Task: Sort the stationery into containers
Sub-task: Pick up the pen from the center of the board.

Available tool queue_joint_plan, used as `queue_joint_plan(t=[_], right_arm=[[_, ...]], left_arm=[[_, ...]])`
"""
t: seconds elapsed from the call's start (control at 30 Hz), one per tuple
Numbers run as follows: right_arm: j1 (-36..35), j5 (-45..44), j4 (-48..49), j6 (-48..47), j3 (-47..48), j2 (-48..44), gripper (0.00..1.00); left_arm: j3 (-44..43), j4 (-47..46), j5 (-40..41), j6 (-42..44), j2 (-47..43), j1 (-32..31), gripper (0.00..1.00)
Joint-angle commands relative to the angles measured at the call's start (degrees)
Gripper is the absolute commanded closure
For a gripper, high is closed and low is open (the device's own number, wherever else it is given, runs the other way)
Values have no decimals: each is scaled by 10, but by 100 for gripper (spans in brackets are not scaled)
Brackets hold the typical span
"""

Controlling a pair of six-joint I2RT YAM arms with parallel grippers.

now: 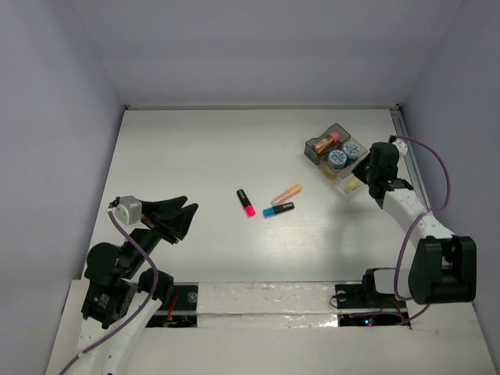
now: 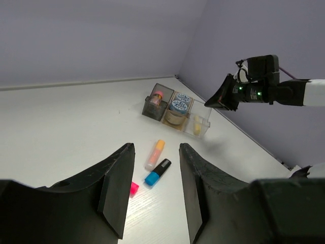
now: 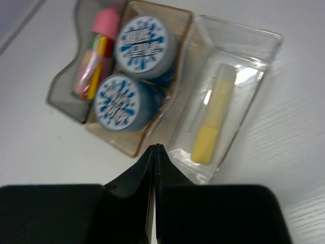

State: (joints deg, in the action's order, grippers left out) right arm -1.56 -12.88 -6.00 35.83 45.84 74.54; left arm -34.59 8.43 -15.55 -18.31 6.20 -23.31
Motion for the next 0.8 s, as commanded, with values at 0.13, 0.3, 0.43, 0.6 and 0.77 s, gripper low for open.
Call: queue_joint_plan(t=[0.13, 0.3, 0.43, 0.6, 0.77], right_arm=[[-187, 132, 62, -107, 23, -9, 100], [-340, 63, 31, -125, 89, 101, 79], [-438, 0, -43, -160, 200, 220, 36], [-495, -43, -136, -182, 312, 346, 26], [-509, -38, -147, -178, 356, 401, 28]], left_arm=[[-7, -22, 22, 2, 2, -4, 95], [-9, -10, 68, -3, -10, 2, 100], [-9, -7, 77, -5, -9, 2, 96], [-9, -8, 74, -5, 0, 7, 93], [-8, -10, 67, -3, 7, 12, 93]])
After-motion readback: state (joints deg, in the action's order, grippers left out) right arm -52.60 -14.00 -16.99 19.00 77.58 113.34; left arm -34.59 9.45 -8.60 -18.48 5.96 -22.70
